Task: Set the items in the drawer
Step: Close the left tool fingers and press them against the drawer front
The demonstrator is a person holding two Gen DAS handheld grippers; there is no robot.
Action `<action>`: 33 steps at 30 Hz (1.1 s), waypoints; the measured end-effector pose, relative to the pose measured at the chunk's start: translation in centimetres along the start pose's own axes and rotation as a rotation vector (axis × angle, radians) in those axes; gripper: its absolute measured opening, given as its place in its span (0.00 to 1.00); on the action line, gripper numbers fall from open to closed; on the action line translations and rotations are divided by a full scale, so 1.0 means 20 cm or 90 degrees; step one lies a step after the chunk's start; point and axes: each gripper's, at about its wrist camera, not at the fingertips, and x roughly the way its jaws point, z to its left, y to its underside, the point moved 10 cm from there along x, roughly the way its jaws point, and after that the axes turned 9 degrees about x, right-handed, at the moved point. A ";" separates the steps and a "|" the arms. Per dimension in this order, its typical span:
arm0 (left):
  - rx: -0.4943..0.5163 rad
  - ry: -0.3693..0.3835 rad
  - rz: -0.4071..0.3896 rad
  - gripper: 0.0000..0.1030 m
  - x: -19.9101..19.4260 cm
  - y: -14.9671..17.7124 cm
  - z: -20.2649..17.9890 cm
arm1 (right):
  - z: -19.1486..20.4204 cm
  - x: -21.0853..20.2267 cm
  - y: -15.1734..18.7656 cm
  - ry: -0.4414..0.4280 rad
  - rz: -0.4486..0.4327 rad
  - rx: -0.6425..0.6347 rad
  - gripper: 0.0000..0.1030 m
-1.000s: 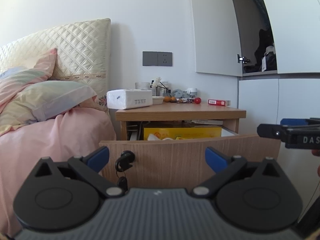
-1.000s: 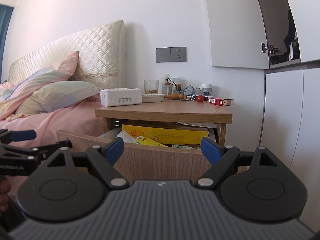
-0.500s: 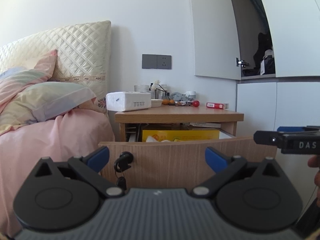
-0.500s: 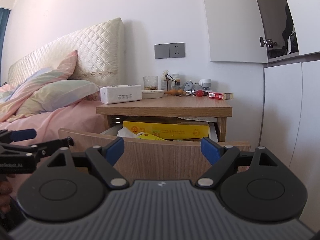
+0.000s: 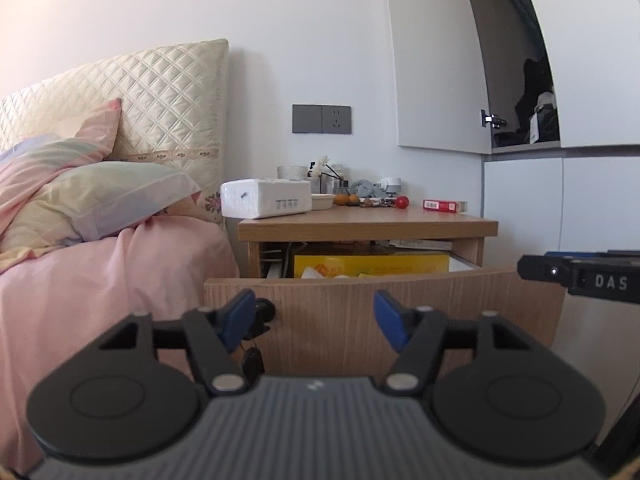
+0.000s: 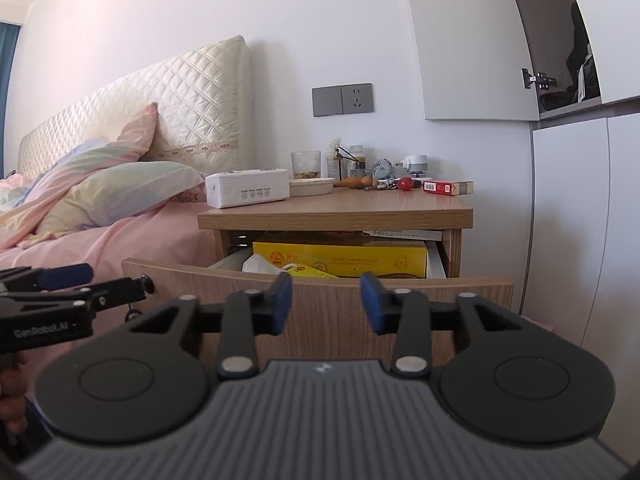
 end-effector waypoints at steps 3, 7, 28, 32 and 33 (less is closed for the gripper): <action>0.005 -0.003 0.007 0.47 0.01 0.01 -0.01 | -0.01 0.00 -0.01 0.003 -0.003 0.016 0.31; 0.003 0.004 0.026 0.35 0.03 0.02 -0.03 | -0.05 0.02 -0.02 0.017 -0.003 0.034 0.24; 0.029 0.022 0.082 0.17 0.28 0.01 -0.13 | -0.17 0.23 -0.07 0.059 0.029 0.042 0.18; 0.034 0.021 0.086 0.17 0.32 0.02 -0.14 | -0.18 0.26 -0.04 0.062 0.048 0.046 0.17; 0.033 0.021 0.090 0.16 0.33 0.02 -0.14 | -0.18 0.27 -0.04 0.064 0.047 0.044 0.17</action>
